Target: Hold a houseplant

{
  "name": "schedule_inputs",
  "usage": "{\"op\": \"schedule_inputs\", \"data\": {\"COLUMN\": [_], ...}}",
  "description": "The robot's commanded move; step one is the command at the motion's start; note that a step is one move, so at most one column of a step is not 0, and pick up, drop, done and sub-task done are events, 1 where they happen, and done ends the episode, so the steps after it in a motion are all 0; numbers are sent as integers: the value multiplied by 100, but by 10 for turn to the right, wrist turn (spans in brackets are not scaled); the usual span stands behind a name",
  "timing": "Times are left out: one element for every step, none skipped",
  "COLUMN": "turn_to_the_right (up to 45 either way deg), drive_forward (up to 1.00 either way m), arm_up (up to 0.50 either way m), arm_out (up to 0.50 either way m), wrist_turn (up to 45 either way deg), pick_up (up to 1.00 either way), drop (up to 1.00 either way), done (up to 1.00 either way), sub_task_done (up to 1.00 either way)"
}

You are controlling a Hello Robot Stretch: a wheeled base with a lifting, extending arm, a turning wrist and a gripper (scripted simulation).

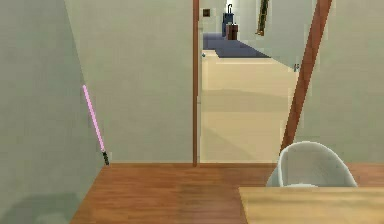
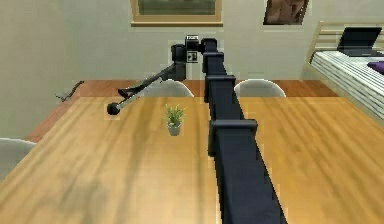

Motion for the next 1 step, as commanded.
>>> {"op": "schedule_inputs", "data": {"turn_to_the_right": [0], "drive_forward": [0], "arm_up": [0], "arm_out": [0], "wrist_turn": [450], "pick_up": [0], "drop": [0], "done": [0], "sub_task_done": [0]}}
